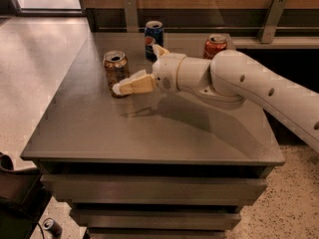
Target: Knock orange can over
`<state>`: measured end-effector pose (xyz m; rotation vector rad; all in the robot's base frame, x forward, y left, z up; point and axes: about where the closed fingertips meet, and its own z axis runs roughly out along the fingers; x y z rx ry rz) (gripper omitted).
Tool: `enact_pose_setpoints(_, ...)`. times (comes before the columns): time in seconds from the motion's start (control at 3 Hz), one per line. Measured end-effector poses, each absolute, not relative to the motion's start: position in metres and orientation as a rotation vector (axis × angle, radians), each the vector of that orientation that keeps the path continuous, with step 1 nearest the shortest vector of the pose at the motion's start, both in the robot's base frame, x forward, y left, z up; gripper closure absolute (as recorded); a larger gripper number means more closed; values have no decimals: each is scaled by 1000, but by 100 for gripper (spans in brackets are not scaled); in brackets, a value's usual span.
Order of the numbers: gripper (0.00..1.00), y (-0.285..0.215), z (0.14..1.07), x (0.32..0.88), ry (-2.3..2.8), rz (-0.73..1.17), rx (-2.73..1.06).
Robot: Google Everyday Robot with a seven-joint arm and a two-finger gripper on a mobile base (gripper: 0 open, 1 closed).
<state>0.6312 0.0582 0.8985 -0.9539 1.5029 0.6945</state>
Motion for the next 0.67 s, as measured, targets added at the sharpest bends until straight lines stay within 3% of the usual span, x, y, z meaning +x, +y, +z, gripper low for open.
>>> enact_pose_setpoints(0.67,0,80,893,633,1479,705,-914)
